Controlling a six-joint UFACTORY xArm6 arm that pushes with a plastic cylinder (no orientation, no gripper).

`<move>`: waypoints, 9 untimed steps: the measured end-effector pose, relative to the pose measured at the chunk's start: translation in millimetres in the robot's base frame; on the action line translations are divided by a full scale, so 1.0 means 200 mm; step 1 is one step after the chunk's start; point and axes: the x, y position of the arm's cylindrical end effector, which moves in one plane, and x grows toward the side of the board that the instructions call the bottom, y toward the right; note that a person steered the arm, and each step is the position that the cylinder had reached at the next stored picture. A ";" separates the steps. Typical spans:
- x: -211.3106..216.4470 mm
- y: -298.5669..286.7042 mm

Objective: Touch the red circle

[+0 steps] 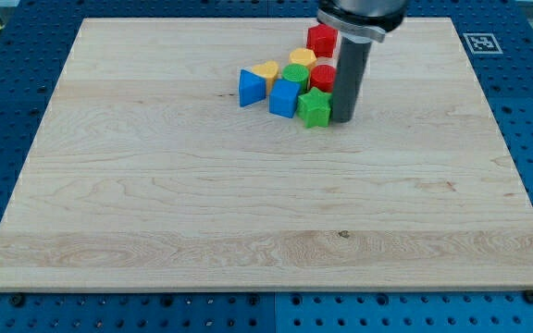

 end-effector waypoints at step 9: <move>-0.46 -0.16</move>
